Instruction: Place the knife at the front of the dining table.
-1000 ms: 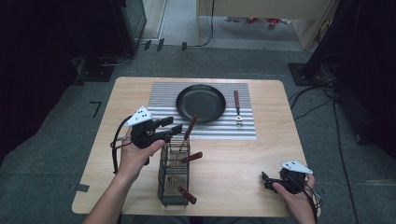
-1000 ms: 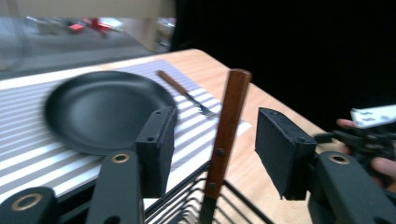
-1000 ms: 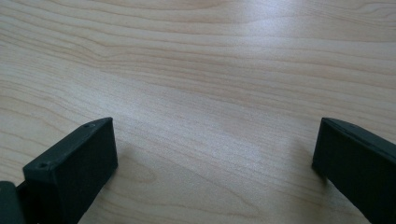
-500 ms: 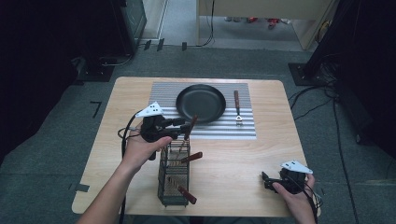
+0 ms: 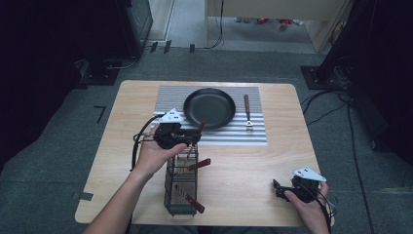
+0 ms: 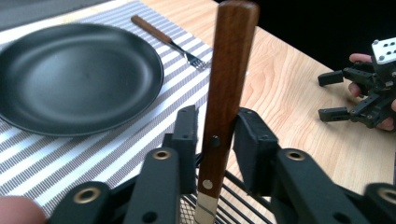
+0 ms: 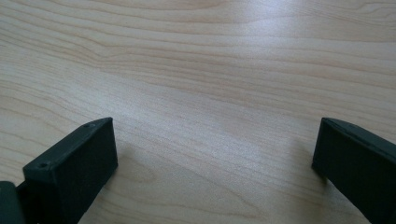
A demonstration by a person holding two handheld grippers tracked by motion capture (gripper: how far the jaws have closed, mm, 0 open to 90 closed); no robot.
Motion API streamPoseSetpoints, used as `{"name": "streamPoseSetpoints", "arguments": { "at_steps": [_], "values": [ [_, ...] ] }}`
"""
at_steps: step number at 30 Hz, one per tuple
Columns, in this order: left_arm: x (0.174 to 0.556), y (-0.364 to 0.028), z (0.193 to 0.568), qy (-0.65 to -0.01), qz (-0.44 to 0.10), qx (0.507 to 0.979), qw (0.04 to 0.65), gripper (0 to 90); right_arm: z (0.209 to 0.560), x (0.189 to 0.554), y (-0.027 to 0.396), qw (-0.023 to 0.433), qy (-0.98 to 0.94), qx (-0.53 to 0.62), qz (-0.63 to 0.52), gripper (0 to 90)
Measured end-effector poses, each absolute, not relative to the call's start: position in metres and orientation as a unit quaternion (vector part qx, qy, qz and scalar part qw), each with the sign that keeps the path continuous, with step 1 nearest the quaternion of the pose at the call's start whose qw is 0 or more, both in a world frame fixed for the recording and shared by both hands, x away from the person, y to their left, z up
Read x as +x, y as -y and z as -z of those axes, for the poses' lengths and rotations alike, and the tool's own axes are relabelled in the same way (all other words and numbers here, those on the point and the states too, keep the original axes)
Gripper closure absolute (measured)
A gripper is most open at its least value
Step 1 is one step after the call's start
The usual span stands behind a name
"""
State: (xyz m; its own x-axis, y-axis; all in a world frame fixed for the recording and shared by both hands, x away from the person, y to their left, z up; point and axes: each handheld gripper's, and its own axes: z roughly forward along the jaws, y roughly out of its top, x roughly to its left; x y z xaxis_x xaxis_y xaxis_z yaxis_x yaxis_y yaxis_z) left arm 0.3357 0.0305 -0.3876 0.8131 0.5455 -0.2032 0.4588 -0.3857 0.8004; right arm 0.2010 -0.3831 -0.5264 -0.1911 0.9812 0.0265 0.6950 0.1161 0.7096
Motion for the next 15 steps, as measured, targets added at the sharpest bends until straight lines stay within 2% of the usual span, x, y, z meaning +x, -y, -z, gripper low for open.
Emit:
{"name": "streamPoseSetpoints", "arguments": {
  "at_steps": [2, 15],
  "values": [
    [0.333, -0.032, 0.386, -0.296, -0.048, 0.830, 0.470, 75.1, 0.526, 0.201, 0.383, 0.236, -0.709, 0.590, -0.305, 0.0],
    [0.325, -0.048, 0.383, -0.287, -0.069, 0.823, 0.486, 76.6, 0.526, 0.201, 0.383, 0.235, -0.709, 0.591, -0.304, 0.0]
  ]
}}
